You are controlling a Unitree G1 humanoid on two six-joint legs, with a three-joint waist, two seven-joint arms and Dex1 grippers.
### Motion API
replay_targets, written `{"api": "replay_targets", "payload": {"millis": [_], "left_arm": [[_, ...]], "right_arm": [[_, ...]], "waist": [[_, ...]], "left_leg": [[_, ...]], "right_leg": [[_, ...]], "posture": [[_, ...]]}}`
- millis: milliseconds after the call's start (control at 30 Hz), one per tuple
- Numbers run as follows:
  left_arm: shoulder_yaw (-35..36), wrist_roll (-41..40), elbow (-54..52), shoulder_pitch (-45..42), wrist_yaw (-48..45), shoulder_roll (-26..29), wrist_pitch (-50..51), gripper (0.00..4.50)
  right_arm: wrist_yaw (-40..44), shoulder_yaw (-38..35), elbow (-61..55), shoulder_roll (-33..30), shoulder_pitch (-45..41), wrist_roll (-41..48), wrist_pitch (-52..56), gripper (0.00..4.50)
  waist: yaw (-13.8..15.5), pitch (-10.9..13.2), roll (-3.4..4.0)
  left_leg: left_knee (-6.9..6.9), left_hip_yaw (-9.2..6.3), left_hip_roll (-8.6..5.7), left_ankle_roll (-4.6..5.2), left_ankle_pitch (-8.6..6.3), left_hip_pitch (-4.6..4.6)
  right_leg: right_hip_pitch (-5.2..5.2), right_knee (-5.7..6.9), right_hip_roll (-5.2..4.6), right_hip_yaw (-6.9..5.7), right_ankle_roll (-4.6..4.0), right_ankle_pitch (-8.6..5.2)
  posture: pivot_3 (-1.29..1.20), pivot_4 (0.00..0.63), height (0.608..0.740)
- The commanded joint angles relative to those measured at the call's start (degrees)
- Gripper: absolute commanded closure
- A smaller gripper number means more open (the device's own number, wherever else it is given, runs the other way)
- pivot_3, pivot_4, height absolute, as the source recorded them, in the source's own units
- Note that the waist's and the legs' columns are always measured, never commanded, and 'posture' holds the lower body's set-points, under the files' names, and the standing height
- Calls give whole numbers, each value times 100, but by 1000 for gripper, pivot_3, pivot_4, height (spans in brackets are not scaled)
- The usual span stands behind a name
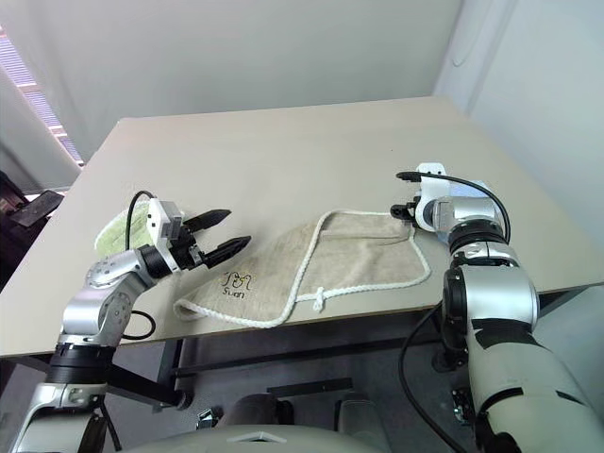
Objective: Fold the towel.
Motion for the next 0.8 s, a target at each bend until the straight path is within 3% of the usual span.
{"api": "replay_targets", "payload": {"millis": [33,267,800], "left_arm": [[102,4,-223,-23,43,27,-131,0],[89,45,-74,-79,-3,57,-230,0],[132,88,71,-61,-94,80,-329,0]], "right_arm": [[59,64,96,0,-198,-115,-143,1046],[5,203,435,145,-196,-353,129,1046],[-802,-321,645,263,-138,-209,-578,1046]], "waist": [[0,0,0],[1,-1,0],[-3,-1,1]], "left_leg": [[0,0,0,0,0,0],[0,0,-1,-1,0,1],[3,0,-2,-2,1,7]], "right_leg": [[1,0,0,0,0,0],[1,0,0,0,0,0],[4,4,3,1,-3,3]], "posture": [[0,0,736],[0,0,736],[0,0,736]]}}
